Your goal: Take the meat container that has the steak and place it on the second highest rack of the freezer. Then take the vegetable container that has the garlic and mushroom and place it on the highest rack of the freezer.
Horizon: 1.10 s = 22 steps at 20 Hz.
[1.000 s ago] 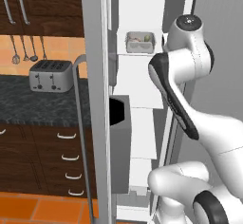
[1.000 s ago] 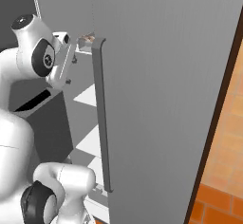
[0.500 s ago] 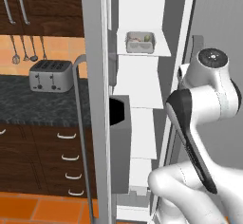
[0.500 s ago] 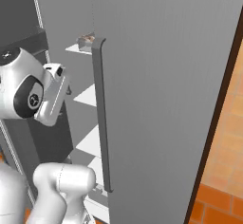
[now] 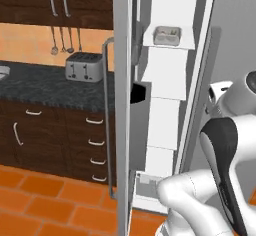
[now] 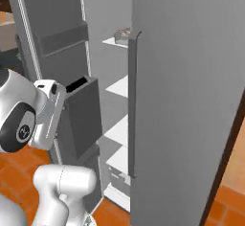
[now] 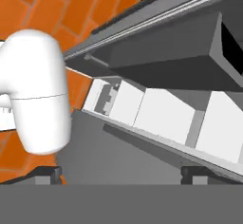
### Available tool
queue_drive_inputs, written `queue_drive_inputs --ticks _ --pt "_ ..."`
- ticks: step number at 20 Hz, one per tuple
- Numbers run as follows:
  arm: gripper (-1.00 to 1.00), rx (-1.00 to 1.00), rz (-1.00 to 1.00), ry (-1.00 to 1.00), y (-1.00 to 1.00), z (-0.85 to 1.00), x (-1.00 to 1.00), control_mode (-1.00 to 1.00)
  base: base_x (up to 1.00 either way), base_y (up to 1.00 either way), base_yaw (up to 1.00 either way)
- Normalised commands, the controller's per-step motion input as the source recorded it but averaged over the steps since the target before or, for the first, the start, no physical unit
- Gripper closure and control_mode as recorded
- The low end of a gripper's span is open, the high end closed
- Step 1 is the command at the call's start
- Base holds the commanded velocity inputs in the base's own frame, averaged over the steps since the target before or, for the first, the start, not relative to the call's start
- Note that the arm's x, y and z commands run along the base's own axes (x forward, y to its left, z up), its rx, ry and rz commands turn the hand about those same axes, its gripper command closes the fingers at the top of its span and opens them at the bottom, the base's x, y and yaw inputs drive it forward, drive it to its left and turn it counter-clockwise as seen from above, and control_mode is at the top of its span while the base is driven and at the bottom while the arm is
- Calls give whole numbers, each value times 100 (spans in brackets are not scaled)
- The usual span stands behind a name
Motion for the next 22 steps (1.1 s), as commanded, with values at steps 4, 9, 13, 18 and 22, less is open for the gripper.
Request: queue_drive_inputs --ticks 4,9,13,18,22 --pt "-100 0 0 0 0 0 0 100 -100 0 66" --pt "-100 0 0 0 0 0 0 100 -98 6 70" --pt "-100 0 0 0 0 0 0 100 -57 7 74" --pt "-100 0 0 0 0 0 0 100 -26 -4 88" --pt "-100 0 0 0 0 0 0 100 -18 9 90"
